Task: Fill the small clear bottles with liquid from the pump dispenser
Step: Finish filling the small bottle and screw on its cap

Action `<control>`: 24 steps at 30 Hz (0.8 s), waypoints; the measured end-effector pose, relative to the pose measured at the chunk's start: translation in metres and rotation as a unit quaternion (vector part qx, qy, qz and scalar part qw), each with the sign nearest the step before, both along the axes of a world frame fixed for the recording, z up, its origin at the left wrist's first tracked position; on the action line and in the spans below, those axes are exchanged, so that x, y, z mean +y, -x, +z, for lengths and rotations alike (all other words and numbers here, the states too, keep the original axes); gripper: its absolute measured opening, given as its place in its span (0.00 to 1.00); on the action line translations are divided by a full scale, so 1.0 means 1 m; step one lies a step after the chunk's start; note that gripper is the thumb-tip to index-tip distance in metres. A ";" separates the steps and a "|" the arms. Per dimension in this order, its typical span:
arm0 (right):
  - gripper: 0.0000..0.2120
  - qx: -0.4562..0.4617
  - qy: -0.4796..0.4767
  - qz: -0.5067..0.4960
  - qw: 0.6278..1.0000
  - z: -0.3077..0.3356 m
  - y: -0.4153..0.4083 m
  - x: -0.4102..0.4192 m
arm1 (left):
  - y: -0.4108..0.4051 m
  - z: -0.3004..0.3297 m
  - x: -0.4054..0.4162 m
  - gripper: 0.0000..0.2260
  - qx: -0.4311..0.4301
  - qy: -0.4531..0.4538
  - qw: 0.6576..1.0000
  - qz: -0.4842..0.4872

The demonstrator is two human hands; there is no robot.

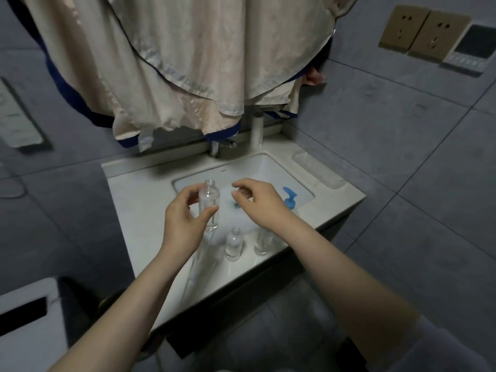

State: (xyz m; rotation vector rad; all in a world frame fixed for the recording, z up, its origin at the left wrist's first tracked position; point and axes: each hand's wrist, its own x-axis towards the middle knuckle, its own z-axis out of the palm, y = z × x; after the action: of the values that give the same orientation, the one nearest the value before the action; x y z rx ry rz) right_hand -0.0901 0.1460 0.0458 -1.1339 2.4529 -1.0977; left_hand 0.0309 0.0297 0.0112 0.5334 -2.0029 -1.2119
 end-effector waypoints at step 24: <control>0.13 0.060 -0.254 0.172 0.950 -0.110 -0.053 -0.037 | -0.081 -0.079 0.005 0.15 -0.063 -0.103 0.991 0.066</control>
State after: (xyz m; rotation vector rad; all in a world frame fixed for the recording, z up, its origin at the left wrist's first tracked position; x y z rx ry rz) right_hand -0.0368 0.1092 -0.0639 -1.3959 2.2951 -0.2767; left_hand 0.1124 0.0342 -0.0680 0.8490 -1.9216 -1.3385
